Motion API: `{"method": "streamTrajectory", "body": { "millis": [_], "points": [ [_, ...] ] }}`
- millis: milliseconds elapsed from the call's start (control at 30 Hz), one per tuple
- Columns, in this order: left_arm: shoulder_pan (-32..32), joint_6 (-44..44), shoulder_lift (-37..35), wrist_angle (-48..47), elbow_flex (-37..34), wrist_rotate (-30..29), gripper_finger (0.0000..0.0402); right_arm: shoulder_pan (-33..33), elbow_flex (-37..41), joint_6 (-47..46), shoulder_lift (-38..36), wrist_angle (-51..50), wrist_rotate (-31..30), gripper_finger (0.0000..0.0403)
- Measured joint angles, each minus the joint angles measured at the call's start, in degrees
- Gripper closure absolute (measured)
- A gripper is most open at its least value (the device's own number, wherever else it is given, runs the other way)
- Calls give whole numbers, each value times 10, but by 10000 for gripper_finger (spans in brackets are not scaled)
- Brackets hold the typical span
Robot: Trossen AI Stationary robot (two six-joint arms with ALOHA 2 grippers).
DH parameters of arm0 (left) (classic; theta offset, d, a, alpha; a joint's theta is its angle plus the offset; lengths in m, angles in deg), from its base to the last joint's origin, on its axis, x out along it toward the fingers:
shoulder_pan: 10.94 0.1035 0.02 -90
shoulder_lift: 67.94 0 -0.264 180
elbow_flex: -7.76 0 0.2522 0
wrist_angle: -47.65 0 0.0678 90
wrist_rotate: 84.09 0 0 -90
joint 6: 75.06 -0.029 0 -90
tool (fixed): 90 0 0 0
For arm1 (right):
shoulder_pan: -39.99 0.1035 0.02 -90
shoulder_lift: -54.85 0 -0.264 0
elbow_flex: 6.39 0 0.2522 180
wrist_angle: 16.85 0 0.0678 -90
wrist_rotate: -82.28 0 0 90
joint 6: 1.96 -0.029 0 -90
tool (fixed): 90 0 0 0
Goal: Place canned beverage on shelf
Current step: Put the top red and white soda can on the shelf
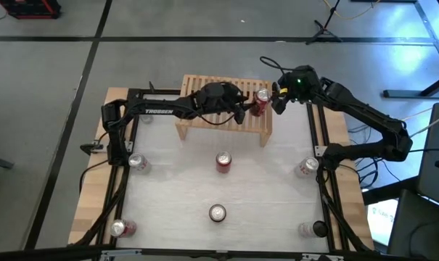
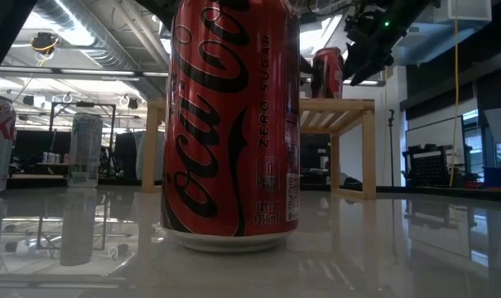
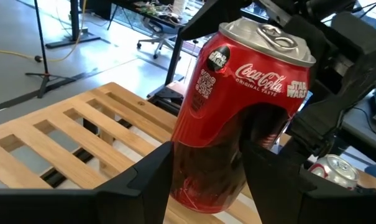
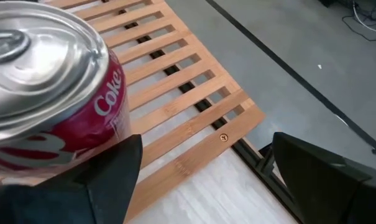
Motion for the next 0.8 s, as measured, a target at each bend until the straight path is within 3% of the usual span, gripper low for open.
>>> {"method": "streamTrajectory", "body": {
  "millis": [800],
  "points": [
    [0,-1,2,25,-2,24,212,0,0,-19,-10,3,48,49]
  ]
}}
